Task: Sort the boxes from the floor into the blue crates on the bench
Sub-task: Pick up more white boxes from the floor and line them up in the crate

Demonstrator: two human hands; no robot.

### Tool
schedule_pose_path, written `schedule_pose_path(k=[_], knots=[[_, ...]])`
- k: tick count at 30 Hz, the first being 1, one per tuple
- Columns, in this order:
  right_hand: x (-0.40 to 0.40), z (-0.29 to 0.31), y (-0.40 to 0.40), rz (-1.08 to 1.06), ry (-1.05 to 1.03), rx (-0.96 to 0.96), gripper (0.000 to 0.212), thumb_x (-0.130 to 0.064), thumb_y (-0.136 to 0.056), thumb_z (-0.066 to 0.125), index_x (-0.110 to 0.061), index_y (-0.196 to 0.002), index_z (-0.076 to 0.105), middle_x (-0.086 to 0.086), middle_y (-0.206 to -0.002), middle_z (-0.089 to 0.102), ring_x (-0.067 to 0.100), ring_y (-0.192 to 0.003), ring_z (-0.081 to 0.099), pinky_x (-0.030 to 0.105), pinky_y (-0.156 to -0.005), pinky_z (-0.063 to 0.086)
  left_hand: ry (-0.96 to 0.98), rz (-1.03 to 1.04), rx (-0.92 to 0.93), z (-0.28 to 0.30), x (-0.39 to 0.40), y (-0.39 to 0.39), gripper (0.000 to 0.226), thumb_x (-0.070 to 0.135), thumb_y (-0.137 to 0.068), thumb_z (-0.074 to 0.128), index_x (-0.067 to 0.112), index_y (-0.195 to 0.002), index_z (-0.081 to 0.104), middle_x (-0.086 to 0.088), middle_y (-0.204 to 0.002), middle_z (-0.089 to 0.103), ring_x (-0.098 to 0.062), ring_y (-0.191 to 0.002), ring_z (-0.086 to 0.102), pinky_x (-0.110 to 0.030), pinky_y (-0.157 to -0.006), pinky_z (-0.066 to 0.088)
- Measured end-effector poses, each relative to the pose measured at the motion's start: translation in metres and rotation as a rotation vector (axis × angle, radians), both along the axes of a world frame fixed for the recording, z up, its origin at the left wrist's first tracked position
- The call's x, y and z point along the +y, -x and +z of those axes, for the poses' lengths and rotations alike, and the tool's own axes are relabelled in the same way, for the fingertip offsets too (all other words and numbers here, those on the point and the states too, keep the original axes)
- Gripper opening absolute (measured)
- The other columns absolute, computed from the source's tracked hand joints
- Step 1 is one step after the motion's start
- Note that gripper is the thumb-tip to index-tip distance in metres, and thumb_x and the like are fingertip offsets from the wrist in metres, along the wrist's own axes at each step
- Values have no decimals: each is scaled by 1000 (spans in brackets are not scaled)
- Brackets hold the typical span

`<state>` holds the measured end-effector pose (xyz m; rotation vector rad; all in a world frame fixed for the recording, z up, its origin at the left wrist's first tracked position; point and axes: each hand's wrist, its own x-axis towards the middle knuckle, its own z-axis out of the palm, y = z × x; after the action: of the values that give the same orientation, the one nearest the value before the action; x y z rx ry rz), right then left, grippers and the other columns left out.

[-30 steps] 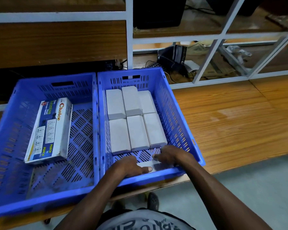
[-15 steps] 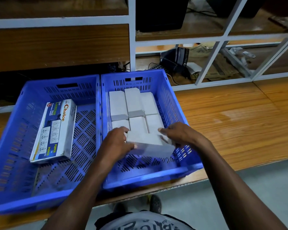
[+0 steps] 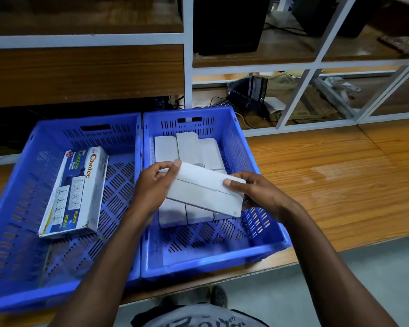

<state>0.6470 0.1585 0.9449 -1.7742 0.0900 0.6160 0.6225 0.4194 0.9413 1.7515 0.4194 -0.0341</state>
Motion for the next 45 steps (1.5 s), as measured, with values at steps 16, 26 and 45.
schedule_pose_path(k=[16, 26, 45], knots=[[9, -16, -1, -11, -342, 527, 44, -38, -101, 35, -9, -102, 68, 11, -77, 65, 10, -42, 45, 16, -36, 37, 336, -76, -61, -25, -14, -4, 51, 42, -80, 73, 28, -126, 55, 4, -132, 66, -17, -124, 62, -38, -101, 53], [31, -33, 16, -353, -267, 424, 69, -73, -99, 28, -16, -107, 66, 7, -80, 70, 23, -65, 66, 34, -62, 57, 451, 110, -45, -36, -22, -9, 39, 23, -95, 71, 18, -130, 56, -12, -124, 69, -23, -103, 72, -30, -76, 58], [61, -76, -51, -730, -120, 64, 57, -31, -82, 81, -15, -124, 46, 13, -117, 67, 26, -93, 70, 48, -83, 63, 457, 63, 146, -48, -34, 7, 33, 36, -101, 61, 22, -131, 58, -7, -125, 66, -27, -107, 69, -38, -91, 56]])
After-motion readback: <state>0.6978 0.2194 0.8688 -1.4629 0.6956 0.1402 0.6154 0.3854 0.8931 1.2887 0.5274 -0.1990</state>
